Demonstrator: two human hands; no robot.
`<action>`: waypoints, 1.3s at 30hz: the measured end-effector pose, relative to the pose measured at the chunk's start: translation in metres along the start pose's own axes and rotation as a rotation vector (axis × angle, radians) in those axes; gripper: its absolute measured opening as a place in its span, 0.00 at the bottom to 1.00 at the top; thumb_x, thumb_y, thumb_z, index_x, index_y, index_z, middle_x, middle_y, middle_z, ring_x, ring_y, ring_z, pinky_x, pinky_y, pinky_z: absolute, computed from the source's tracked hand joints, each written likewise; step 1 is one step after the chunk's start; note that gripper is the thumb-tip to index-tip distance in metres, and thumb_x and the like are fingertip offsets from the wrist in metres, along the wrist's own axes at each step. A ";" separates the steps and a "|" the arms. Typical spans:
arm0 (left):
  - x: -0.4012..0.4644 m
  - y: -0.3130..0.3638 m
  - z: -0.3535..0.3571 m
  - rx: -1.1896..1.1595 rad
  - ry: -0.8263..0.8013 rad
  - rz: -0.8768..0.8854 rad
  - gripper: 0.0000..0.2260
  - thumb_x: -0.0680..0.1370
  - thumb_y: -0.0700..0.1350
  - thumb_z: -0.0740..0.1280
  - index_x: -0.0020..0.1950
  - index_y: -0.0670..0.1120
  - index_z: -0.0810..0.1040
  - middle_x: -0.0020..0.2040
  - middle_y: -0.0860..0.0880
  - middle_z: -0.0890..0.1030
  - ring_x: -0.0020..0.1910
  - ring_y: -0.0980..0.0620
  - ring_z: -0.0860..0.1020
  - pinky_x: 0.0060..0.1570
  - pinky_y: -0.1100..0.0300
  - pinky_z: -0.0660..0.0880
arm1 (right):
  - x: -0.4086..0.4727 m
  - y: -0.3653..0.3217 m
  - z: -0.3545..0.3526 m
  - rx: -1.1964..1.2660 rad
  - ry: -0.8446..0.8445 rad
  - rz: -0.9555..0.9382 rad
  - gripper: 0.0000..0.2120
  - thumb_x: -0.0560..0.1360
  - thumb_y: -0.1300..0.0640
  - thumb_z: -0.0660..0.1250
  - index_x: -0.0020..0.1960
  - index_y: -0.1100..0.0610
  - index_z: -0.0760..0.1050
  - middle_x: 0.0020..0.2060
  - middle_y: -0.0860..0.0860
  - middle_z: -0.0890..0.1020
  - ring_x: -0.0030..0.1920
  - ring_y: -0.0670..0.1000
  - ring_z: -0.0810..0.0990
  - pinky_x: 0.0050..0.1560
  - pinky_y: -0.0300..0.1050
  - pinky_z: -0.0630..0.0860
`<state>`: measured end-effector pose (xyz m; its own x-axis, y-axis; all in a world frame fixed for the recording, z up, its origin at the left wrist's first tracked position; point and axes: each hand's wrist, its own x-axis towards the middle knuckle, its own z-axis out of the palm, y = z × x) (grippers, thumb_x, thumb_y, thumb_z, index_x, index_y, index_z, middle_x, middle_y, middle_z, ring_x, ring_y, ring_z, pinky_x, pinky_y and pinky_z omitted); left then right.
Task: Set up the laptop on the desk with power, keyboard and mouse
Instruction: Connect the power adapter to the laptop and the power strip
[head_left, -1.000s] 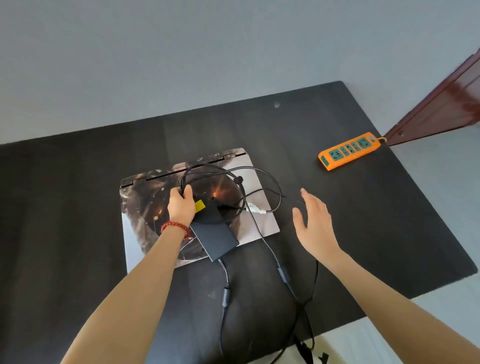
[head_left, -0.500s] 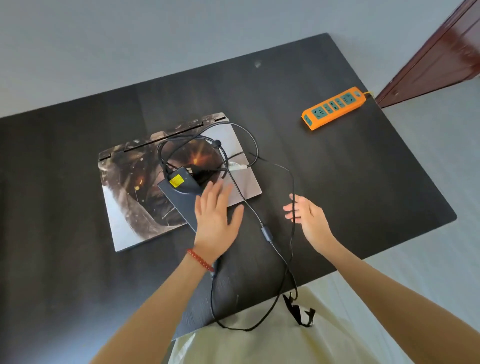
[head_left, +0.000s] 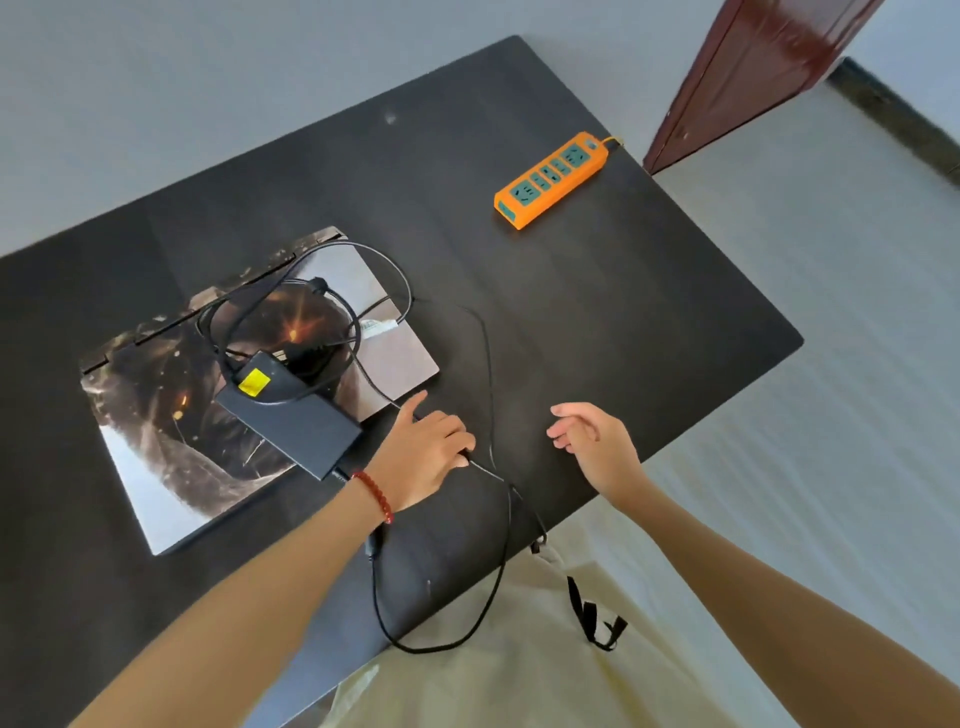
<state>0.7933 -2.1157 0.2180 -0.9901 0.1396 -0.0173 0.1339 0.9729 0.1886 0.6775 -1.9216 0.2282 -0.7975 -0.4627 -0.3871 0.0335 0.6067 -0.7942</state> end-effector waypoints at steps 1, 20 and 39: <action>-0.001 -0.004 -0.008 -0.036 0.057 -0.007 0.08 0.66 0.41 0.76 0.41 0.47 0.80 0.39 0.51 0.82 0.40 0.51 0.81 0.58 0.42 0.71 | 0.001 -0.007 -0.002 0.013 0.006 -0.036 0.13 0.77 0.68 0.53 0.52 0.61 0.76 0.41 0.53 0.80 0.39 0.48 0.77 0.46 0.36 0.73; 0.048 -0.069 -0.163 -0.591 0.797 -0.759 0.12 0.77 0.38 0.62 0.60 0.43 0.74 0.47 0.43 0.75 0.42 0.49 0.73 0.49 0.64 0.67 | 0.063 -0.182 -0.024 -0.053 -0.066 -0.477 0.13 0.76 0.50 0.62 0.59 0.53 0.72 0.43 0.47 0.77 0.49 0.47 0.77 0.46 0.33 0.71; 0.016 -0.121 -0.230 -0.914 0.929 -0.730 0.10 0.80 0.37 0.56 0.53 0.39 0.76 0.37 0.50 0.73 0.31 0.55 0.70 0.32 0.68 0.66 | 0.100 -0.249 -0.020 -0.240 0.012 -0.771 0.18 0.76 0.58 0.60 0.66 0.52 0.68 0.53 0.45 0.78 0.57 0.46 0.75 0.59 0.44 0.71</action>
<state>0.7512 -2.2737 0.4212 -0.5453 -0.8204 0.1722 -0.1148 0.2766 0.9541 0.5768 -2.1059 0.3965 -0.5499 -0.8016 0.2347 -0.6580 0.2426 -0.7129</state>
